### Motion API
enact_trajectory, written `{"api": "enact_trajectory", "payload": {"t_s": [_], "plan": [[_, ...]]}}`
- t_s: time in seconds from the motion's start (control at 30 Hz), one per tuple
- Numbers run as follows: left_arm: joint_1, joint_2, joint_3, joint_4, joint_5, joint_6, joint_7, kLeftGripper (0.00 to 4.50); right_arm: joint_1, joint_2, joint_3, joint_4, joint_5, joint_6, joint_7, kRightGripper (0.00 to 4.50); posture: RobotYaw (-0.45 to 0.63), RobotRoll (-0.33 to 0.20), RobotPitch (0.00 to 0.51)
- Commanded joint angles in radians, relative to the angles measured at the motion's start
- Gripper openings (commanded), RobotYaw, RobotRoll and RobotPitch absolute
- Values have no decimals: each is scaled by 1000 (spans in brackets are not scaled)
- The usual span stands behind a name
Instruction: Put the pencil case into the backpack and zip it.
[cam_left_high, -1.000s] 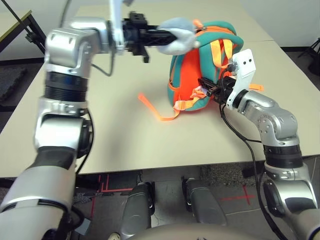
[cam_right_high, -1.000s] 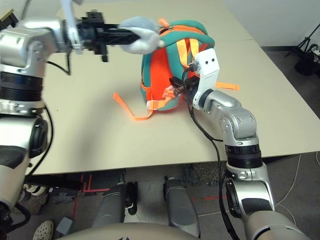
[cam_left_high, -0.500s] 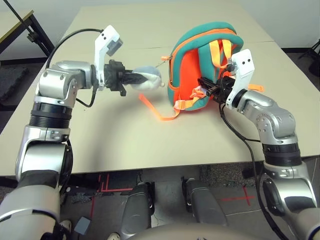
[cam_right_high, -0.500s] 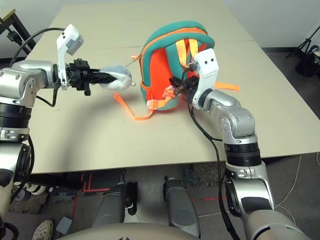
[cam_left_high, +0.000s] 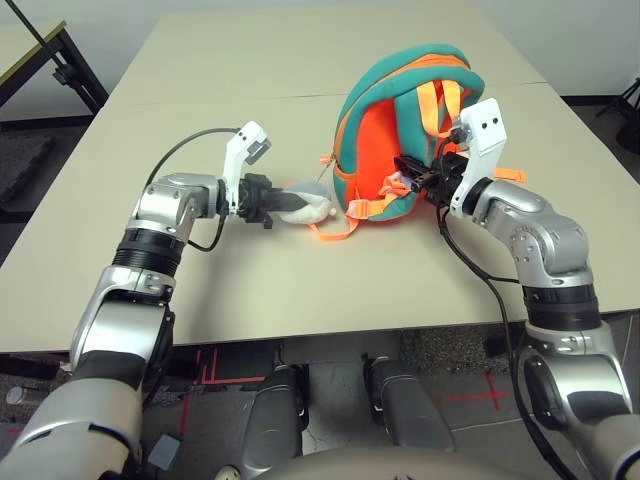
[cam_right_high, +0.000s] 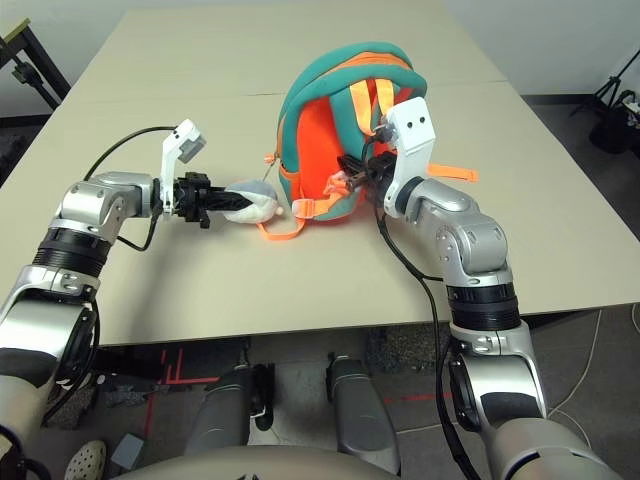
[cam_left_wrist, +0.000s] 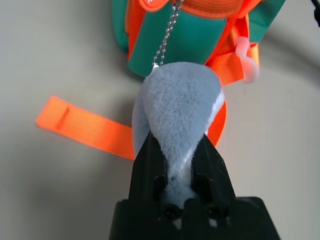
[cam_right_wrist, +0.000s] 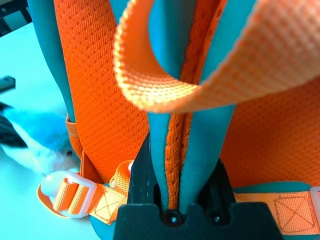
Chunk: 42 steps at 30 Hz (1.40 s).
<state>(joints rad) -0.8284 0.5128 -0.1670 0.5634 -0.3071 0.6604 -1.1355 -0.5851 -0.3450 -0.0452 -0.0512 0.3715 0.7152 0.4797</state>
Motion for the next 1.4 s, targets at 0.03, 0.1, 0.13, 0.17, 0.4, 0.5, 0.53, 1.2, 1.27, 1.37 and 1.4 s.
{"api": "enact_trajectory", "payload": {"t_s": [0.03, 0.1, 0.13, 0.17, 0.4, 0.5, 0.53, 1.2, 1.27, 1.37, 1.4], "plan": [[31, -8, -3, 29, 36, -6, 31, 227, 2, 1, 28, 30, -9, 19, 10, 198, -182, 0, 139], [32, -12, 4, 31, 39, -17, 48, 227, 1, 1, 29, 33, -10, 17, 11, 198, -181, 0, 138], [31, -13, 9, 33, 39, -22, 56, 227, 0, 1, 29, 36, -10, 15, 12, 198, -180, 0, 137], [29, -15, 15, 33, 37, -21, 63, 227, 0, 1, 29, 37, -11, 14, 13, 198, -180, 0, 137], [10, -9, 54, -22, 7, 22, 76, 226, -2, -6, 35, 30, -10, 22, 22, 198, -179, 0, 132], [-5, -8, 70, -53, -7, 49, 75, 1276, -2, -22, 43, 12, 0, 52, 40, 548, -179, 0, 131], [-9, -8, 76, -63, -12, 57, 74, 1655, -3, -26, 42, 7, 6, 62, 45, 945, -180, 0, 131], [-19, -1, 108, -146, -17, 121, 83, 4500, 2, -292, -85, -121, 146, 273, 168, 4439, -190, 0, 135], [-19, -1, 109, -149, -18, 122, 84, 4500, 18, -313, -113, -131, 154, 283, 162, 4439, -194, 0, 135], [-20, 1, 112, -150, -20, 123, 87, 4500, 43, -334, -156, -140, 163, 289, 148, 4439, -196, 0, 136], [-20, 1, 114, -150, -21, 123, 88, 4500, 54, -338, -174, -142, 163, 289, 138, 4439, -196, 0, 136]]}}
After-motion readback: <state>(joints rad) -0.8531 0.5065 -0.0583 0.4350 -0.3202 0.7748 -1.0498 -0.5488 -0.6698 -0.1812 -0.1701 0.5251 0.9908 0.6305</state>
